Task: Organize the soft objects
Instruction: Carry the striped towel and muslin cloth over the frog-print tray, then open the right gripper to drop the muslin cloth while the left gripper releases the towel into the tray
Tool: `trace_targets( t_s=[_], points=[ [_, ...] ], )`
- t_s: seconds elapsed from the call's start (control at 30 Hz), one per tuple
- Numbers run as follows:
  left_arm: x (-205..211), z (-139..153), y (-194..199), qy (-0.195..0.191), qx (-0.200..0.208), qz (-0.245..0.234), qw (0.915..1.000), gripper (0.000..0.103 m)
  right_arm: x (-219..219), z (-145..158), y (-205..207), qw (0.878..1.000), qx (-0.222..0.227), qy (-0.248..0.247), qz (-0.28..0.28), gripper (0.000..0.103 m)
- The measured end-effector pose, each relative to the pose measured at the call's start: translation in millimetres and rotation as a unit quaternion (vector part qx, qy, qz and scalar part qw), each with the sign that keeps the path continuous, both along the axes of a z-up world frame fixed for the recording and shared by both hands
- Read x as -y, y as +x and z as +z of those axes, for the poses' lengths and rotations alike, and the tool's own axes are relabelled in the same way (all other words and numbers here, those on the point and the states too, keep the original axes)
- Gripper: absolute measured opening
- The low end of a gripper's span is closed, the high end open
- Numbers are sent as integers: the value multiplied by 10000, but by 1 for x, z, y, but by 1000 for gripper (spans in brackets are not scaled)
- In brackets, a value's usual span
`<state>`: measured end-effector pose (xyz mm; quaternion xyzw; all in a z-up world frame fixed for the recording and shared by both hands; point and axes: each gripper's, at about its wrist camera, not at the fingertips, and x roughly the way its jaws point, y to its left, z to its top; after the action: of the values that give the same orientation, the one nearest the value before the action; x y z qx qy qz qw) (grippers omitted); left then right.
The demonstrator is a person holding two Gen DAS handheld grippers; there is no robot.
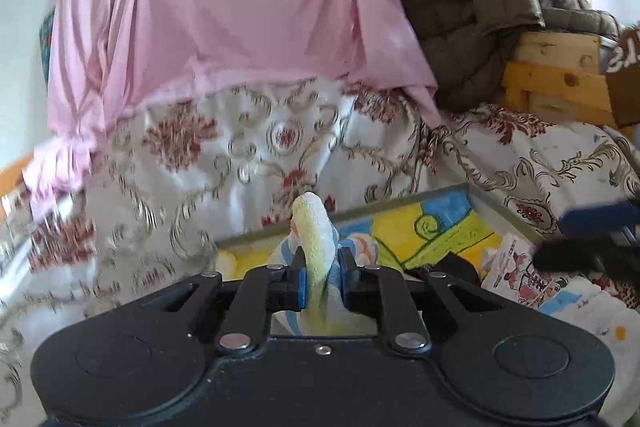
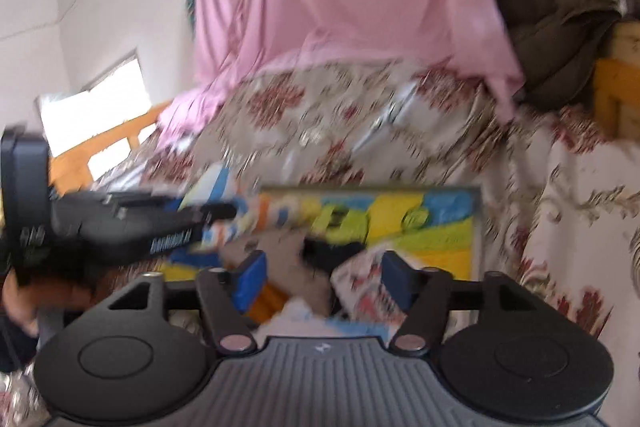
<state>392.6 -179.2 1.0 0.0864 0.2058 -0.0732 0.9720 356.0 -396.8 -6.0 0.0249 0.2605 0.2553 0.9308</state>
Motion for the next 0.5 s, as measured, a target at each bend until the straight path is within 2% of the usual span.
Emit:
trace_targets(
  t_s=[0.17, 0.27, 0.3, 0.33, 0.4, 0.5],
  points=[
    [-7, -2, 5, -139, -212, 59, 9997, 25, -18, -13, -5, 9968, -296, -569, 485, 78],
    [-12, -4, 8, -296, -363, 64, 9989, 34, -31, -20, -5, 9944, -342, -837, 538, 77],
    [-13, -4, 8, -327, -378, 86, 9987, 38, -33, -21, -5, 9944, -355, -850, 519, 72],
    [-14, -5, 8, -359, -393, 117, 9985, 40, -34, -22, -4, 9946, -382, -822, 505, 61],
    [-18, -5, 9, -453, -442, 168, 9979, 54, -36, -25, -2, 9951, -402, -762, 487, 49],
    [-25, -5, 8, -535, -448, 274, 9972, 66, -37, -24, -3, 9955, -333, -747, 489, 36]
  ],
)
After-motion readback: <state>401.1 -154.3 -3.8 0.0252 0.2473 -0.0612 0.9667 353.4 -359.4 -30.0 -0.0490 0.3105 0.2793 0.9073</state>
